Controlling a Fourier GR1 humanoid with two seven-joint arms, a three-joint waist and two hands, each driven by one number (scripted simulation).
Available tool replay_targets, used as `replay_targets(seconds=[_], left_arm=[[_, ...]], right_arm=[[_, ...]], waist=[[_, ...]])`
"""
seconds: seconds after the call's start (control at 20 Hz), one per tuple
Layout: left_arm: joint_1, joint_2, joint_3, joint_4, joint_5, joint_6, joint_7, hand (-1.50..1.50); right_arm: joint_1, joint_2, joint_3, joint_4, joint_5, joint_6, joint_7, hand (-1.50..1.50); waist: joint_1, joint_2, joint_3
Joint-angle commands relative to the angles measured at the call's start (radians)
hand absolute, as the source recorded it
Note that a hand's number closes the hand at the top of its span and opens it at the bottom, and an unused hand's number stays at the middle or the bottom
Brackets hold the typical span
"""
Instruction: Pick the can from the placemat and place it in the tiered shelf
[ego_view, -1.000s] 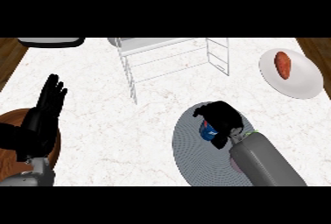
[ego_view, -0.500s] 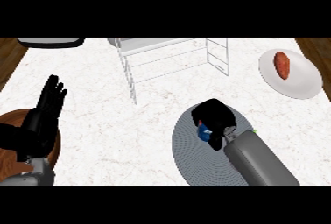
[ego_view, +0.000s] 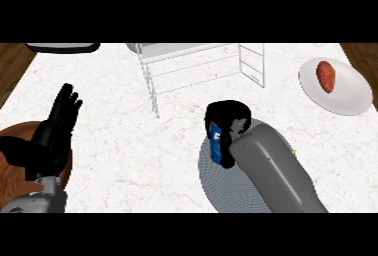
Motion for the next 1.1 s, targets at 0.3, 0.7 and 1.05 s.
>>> replay_targets(seconds=[0.3, 0.7, 1.05], left_arm=[[-0.02, -0.028, -0.032, 0.001, -0.01, 0.006, 0.002, 0.0], [-0.015, 0.011, 0.007, 0.013, 0.017, -0.029, -0.019, 0.0], [-0.026, -0.027, -0.03, -0.022, -0.028, 0.022, 0.019, 0.0]], right_arm=[[-0.393, 0.019, -0.23, 0.049, -0.437, -0.211, 0.45, 1.5], [-0.769, 0.019, -0.313, 0.219, -0.362, -0.412, 0.652, 1.5], [-0.932, -0.07, -0.366, 0.496, -0.278, -0.407, 0.512, 1.5]], waist=[[0.034, -0.004, 0.0], [0.019, 0.008, 0.0], [0.021, 0.018, 0.001]])
